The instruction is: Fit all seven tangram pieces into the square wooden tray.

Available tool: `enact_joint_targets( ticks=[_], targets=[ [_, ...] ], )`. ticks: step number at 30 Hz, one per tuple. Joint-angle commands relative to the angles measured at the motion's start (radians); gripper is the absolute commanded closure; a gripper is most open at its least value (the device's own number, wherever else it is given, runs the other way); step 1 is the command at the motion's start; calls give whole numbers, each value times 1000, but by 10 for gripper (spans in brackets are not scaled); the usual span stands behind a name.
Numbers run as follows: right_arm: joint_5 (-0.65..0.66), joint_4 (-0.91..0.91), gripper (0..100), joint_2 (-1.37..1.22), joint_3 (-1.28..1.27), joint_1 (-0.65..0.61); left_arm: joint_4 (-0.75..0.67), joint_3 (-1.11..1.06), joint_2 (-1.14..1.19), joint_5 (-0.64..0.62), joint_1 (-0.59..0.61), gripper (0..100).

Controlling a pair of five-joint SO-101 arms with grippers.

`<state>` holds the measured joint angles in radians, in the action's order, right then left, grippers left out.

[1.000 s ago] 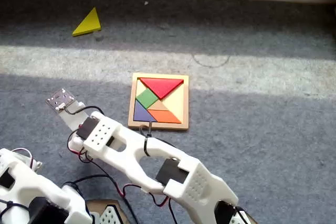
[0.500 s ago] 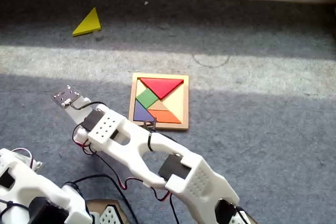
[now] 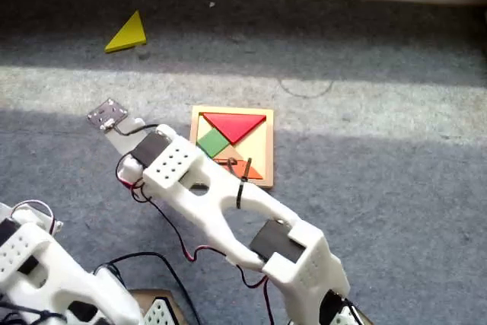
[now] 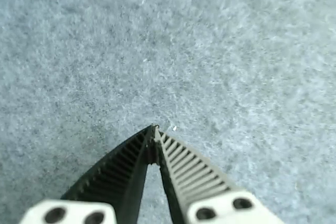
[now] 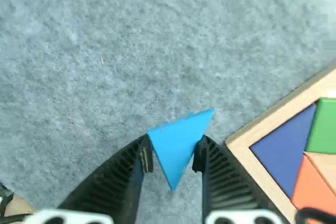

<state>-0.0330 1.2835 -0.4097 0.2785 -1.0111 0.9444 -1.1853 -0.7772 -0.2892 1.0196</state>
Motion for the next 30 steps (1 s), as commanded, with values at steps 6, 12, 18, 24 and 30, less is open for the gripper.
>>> enact_joint_targets(
  ticks=[6,12,18,24,30],
  targets=[
    [11,42,911,165,39,209,40,-185,-527,-8,-275,994],
    [12,97,911,213,39,332,41,-340,-832,-6,-435,994],
    [12,153,911,242,39,355,146,-401,-1069,-3,-575,994],
    [11,200,911,277,39,355,152,-410,-1033,-2,-656,994],
    [11,243,911,283,38,374,147,-483,-1033,0,-737,994]
  ],
)
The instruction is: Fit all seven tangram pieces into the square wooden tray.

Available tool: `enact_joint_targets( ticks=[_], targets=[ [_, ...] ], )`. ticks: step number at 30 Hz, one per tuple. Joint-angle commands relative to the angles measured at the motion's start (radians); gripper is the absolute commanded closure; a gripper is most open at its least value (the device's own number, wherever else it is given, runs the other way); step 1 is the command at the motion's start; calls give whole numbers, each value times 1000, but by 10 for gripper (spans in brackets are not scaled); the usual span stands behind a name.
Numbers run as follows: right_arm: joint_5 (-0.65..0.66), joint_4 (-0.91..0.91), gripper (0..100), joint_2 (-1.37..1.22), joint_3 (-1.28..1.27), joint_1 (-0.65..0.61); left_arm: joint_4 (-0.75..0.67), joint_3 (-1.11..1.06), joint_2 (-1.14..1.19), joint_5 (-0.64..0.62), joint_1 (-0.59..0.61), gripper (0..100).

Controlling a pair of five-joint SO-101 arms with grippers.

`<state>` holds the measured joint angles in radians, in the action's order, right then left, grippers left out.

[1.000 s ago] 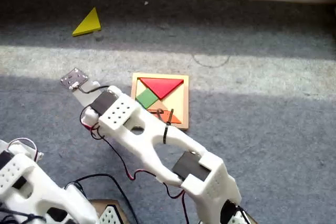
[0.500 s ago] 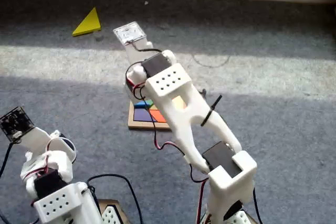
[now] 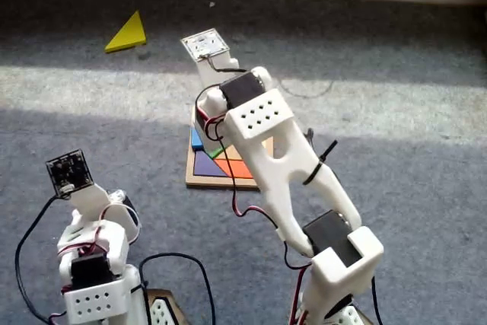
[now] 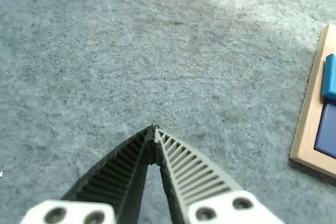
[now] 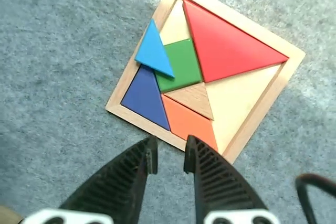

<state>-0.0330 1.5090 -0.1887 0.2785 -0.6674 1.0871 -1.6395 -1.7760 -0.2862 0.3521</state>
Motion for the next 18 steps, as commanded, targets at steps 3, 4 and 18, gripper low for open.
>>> enact_joint_targets(
  ticks=[3,4,18],
  targets=[
    [11,39,911,65,41,53,14,-56,-33,-3,-114,994],
    [11,48,911,65,45,64,15,-56,-33,-3,-120,994],
    [11,59,911,67,38,101,20,-56,-33,-5,-154,994]
  ],
)
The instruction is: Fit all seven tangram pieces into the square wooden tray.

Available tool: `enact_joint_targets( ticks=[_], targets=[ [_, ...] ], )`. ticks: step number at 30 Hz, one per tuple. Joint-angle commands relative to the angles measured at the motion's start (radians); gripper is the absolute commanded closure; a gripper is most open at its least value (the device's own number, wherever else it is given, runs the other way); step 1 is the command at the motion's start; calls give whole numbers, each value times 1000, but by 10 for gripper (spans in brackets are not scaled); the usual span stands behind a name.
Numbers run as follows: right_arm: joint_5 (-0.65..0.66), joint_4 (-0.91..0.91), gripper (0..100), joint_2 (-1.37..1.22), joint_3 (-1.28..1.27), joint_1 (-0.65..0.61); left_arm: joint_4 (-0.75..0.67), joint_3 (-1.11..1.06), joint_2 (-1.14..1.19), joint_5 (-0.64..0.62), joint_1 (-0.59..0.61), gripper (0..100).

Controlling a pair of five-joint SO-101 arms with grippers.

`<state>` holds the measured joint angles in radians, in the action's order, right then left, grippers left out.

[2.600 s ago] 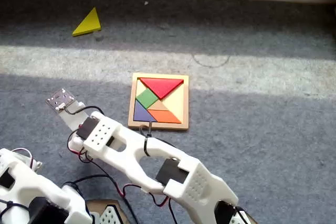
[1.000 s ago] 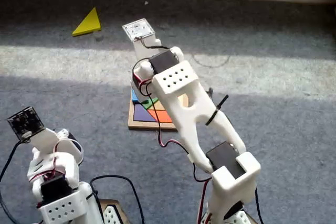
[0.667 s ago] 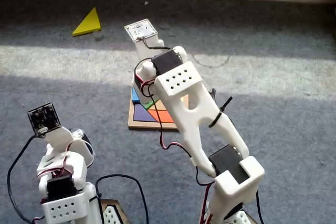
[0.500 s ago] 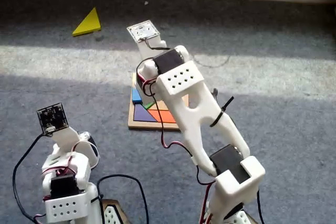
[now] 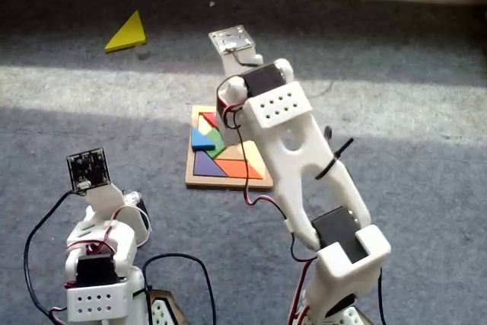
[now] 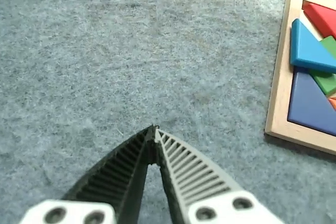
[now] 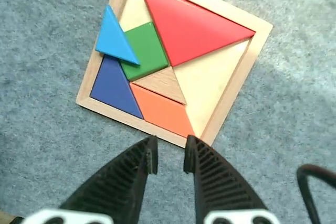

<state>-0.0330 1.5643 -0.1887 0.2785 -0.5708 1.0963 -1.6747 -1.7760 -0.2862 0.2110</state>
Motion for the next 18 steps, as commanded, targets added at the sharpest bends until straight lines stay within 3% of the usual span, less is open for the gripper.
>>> enact_joint_targets(
  ticks=[1,11,18],
  targets=[
    [9,2,911,68,28,4,9,-21,-33,-5,-13,994],
    [11,-315,950,344,-374,-41,11,-21,-25,-9,-15,994],
    [12,-341,954,367,-516,-25,11,-21,-25,-9,-15,994]
  ],
)
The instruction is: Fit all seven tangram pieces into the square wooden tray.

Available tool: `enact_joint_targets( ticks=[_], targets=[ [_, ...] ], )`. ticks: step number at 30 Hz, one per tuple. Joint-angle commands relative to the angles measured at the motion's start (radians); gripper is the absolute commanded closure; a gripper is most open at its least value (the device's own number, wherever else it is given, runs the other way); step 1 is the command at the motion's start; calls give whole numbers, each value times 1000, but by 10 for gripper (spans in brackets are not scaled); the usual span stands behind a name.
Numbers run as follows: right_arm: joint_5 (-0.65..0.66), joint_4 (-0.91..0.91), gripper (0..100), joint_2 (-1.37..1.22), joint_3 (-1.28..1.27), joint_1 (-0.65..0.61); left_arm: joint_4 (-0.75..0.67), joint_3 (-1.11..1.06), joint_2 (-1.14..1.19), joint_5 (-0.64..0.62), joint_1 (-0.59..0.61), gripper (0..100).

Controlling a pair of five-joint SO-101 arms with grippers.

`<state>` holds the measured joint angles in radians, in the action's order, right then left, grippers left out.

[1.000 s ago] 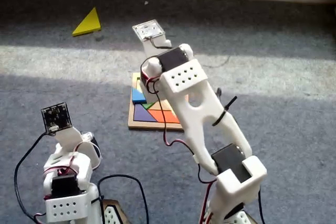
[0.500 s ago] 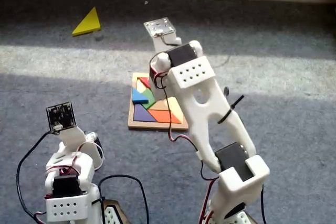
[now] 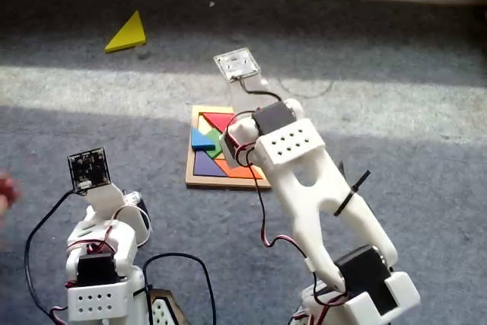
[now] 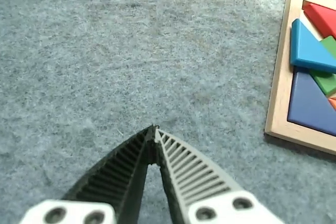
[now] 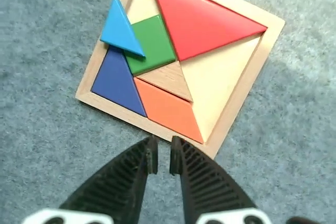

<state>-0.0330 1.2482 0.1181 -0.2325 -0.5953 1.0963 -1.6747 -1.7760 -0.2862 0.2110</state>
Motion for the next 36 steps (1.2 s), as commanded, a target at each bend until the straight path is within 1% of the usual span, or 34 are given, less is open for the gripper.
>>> enact_joint_targets(
  ticks=[1,8,19,36],
  targets=[
    [12,-25,954,61,-5,-2,11,-21,-25,-9,-15,994],
    [9,-21,954,62,-45,-56,11,-21,-25,-9,-15,994],
    [12,225,954,62,-47,-51,11,-21,-25,-9,-15,994],
    [14,213,954,62,-48,-56,11,-21,-25,-9,-15,994]
  ],
)
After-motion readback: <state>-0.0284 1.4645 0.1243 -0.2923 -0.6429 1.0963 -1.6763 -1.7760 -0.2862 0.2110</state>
